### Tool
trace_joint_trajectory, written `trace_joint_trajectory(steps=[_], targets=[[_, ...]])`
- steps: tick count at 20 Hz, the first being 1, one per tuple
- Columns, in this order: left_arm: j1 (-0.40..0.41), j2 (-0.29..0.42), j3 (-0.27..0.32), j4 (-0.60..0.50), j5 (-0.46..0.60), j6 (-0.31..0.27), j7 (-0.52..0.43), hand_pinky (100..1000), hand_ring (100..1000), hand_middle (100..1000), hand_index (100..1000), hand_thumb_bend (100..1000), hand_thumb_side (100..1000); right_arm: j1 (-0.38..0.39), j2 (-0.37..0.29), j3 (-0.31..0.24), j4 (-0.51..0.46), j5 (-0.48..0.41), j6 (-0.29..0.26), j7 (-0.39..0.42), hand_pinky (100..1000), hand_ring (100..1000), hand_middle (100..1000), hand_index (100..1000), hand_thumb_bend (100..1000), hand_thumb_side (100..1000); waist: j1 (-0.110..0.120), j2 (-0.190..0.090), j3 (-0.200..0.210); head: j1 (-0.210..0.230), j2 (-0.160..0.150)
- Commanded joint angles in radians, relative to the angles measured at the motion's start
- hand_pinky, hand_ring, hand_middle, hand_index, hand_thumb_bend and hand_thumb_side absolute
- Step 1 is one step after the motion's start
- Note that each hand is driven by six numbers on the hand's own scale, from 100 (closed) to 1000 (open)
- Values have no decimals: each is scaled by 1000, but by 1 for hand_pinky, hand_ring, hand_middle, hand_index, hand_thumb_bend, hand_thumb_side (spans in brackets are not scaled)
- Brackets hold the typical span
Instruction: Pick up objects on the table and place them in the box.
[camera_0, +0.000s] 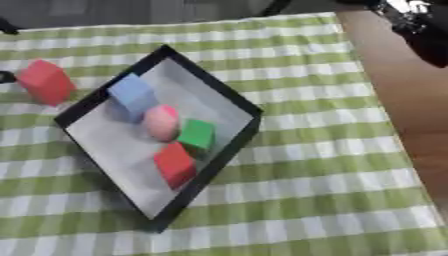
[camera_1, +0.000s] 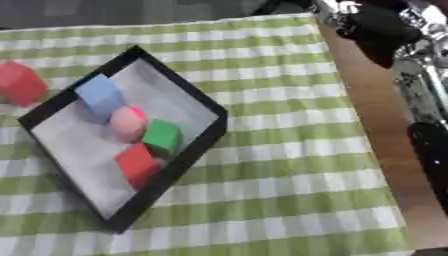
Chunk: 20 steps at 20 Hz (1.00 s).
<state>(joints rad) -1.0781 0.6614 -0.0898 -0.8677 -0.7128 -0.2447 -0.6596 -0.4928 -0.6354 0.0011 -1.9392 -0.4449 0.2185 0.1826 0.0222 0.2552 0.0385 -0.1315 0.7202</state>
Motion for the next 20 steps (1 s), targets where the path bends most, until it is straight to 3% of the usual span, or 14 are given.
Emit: trace_joint_trajectory(steps=[1, 4, 8, 10, 11, 12, 17, 20], targets=[[-15, 35, -7, -15, 29, -32, 19, 926, 824, 743, 764, 504, 100, -14, -34, -9, -7, 2, 0, -3, 887, 720, 615, 763, 231, 292, 12, -13, -6, 1, -9], [-15, 28, -16, -16, 57, -119, 52, 910, 812, 718, 756, 523, 100, -18, -34, -9, -8, 1, 0, -4, 887, 718, 613, 762, 228, 293, 12, -9, -15, 4, -14], [-16, 31, -21, -16, 44, -274, 65, 915, 850, 747, 793, 625, 100, -23, -35, -7, -10, 0, 1, -4, 886, 716, 611, 761, 227, 293, 15, -4, -26, 7, -21], [-22, 33, -15, 2, 17, -323, 46, 927, 871, 776, 837, 688, 100, -28, -34, -5, -9, 1, 2, -2, 886, 714, 610, 760, 233, 291, 16, -1, -32, 9, -25], [-26, 35, -11, 8, 5, -339, 35, 934, 881, 788, 850, 760, 100, -31, -34, -4, -9, 1, 3, -1, 886, 714, 610, 760, 235, 290, 17, 0, -35, 10, -26], [-31, 37, -8, 10, -10, -351, 27, 935, 882, 790, 852, 775, 100, -34, -34, -3, -8, 1, 3, 0, 886, 714, 609, 760, 237, 290, 17, 1, -39, 11, -27], [-40, 42, -4, 11, -83, -380, 11, 948, 897, 805, 846, 802, 100, -40, -35, 0, -8, 3, 1, 3, 885, 711, 606, 759, 226, 285, 15, 6, -51, 19, -32], [-39, 44, -4, 18, -75, -380, -23, 949, 898, 807, 846, 764, 100, -39, -37, -1, -6, 4, 1, 2, 885, 710, 605, 758, 239, 290, 15, 8, -51, 23, -30]])
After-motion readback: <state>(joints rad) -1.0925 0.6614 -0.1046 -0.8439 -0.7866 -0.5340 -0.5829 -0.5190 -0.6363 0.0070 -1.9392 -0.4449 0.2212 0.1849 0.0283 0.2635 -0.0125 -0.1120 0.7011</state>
